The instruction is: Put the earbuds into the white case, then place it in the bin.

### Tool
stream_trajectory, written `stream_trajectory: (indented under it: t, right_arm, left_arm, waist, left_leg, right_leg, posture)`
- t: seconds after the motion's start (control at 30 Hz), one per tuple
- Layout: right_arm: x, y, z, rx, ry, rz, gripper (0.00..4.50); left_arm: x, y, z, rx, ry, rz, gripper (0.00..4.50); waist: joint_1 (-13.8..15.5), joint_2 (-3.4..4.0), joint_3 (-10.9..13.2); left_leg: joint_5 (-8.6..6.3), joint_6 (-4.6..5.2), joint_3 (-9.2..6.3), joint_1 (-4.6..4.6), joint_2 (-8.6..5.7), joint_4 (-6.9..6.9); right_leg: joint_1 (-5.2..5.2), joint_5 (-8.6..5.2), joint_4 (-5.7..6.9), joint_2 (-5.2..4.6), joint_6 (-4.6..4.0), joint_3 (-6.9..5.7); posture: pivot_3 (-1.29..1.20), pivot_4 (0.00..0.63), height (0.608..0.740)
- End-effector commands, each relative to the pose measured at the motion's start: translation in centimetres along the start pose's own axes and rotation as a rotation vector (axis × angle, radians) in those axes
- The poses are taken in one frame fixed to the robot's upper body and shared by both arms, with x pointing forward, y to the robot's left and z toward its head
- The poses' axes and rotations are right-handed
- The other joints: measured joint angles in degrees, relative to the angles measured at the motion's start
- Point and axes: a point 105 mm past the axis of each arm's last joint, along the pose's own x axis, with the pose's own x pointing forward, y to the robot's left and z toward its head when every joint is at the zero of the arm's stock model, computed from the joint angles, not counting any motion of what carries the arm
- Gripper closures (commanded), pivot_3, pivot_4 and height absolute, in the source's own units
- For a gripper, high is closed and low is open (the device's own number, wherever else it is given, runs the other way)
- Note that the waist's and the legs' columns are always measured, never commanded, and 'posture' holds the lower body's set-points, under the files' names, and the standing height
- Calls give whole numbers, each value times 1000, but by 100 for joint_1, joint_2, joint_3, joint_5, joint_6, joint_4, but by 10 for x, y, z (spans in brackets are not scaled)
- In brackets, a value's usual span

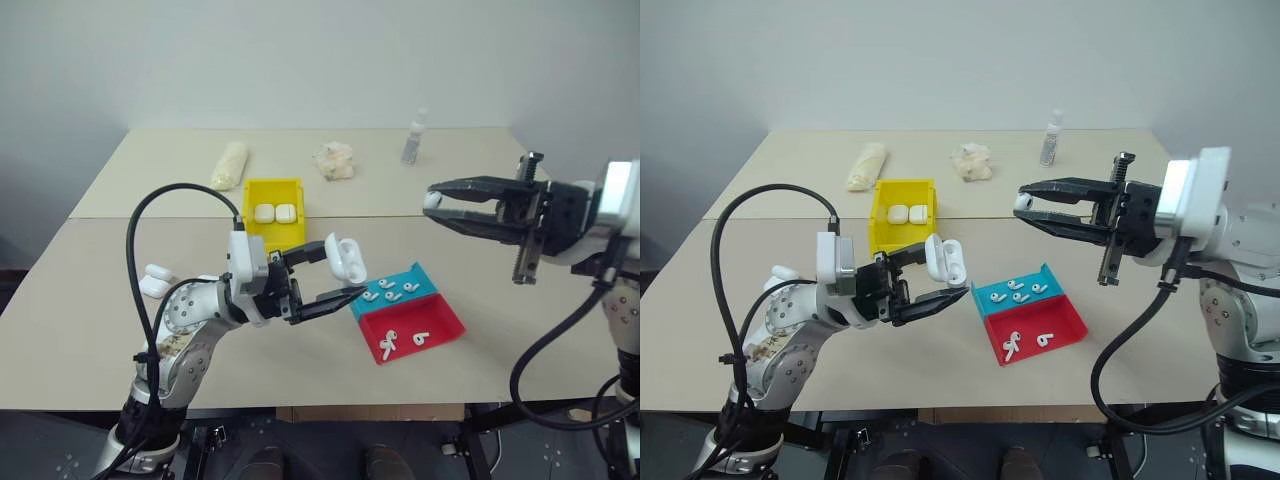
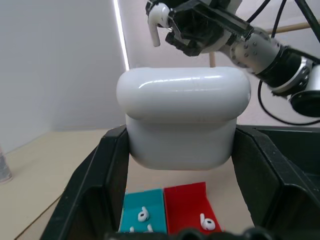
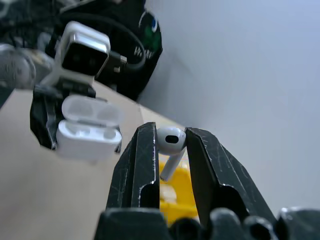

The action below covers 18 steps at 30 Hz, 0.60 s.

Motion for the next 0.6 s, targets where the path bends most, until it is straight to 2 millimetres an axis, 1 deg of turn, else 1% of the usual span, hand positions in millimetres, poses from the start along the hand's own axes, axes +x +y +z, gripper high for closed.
stream_trajectory:
  t: [0.03, 0.13, 0.23, 0.47, 0.6]
  right_arm:
    - [9, -3, 21, -6, -133, -9, 3736]
    - [19, 0, 22, 67, -233, -6, 3736]
    - [26, 4, 20, 120, -284, 1, 3736]
    - [41, 25, 6, 183, -301, 55, 3736]
    - [44, 31, -1, 191, -285, 72, 3736]
  left_arm:
    - [3, -2, 12, 18, -50, -54, 1731]
    - [4, -2, 16, 31, -62, -90, 1731]
    - [4, 0, 19, 39, -66, -101, 1731]
    - [6, 0, 21, 47, -75, -102, 1731]
    - [7, 0, 19, 49, -69, -97, 1731]
  waist:
    - [-4, 0, 0]
    - [-3, 0, 0]
    - [1, 0, 0]
    - [1, 0, 0]
    - [1, 1, 0]
  left_leg:
    - [0, 0, 0, 0, -1, 0]
    - [0, 0, -2, 1, 0, 0]
    - [0, 0, -2, 0, 0, 0]
    - [0, 0, -5, -2, 0, 0]
    - [1, 0, -5, -2, -1, 0]
  right_leg:
    - [0, 0, 1, 0, 0, 1]
    - [0, 0, 1, 2, 0, -2]
    - [0, 0, 4, 2, 0, -2]
    - [-1, 0, 5, 2, 0, -5]
    - [0, 0, 5, 2, 0, -5]
  posture:
    - [0, 150, 740]
    - [0, 150, 740]
    - [0, 150, 740]
    - [0, 150, 740]
    - [0, 150, 740]
